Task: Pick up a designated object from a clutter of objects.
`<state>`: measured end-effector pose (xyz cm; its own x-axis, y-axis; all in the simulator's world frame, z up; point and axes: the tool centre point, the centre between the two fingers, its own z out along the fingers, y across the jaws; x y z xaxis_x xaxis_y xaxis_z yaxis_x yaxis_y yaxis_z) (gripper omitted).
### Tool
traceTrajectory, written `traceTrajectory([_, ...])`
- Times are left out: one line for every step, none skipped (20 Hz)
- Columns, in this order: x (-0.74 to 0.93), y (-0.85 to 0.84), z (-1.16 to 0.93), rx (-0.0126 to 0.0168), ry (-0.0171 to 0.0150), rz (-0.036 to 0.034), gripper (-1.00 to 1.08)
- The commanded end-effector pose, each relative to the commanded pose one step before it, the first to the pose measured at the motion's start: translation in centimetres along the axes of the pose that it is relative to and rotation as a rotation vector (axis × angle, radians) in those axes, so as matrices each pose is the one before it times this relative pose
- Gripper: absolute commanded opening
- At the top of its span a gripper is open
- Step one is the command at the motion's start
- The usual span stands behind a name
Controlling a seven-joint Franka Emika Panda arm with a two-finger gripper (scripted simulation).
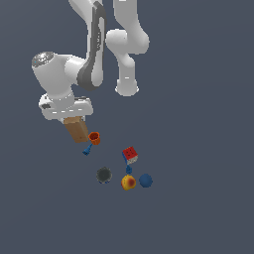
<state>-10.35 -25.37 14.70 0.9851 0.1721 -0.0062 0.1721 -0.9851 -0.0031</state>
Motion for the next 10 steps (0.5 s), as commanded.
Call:
traceTrajectory([0.35,-0.079,-1.073,-0.00506,0.0066,-0.00009,-1.0])
traceTrajectory([0.086,-0.12,-0.416,0.0,0.0,0.0,-1.0])
traceTrajectory([0.097,-0.135,-0.468,0.0,0.0,0.0,-1.0])
traceTrajectory([0.106,-0.147,-0.52,-0.00049,-0.00041,0.00026,-1.0])
traceTrajectory([0.118,-0.163,-0.571,0.0,0.0,0.0,-1.0])
traceTrajectory([0.127,-0.176,-0.621,-0.0005,-0.0004,0.00025,-1.0])
traceTrajectory([0.139,-0.191,-0.671,0.0,0.0,0.0,-1.0])
traceTrajectory([0.149,-0.204,-0.72,-0.00052,-0.00039,0.00025,-1.0])
traceTrajectory([0.16,-0.218,-0.768,0.0,0.0,0.0,-1.0])
traceTrajectory([0.171,-0.232,-0.817,-0.00052,-0.00038,0.00025,-1.0])
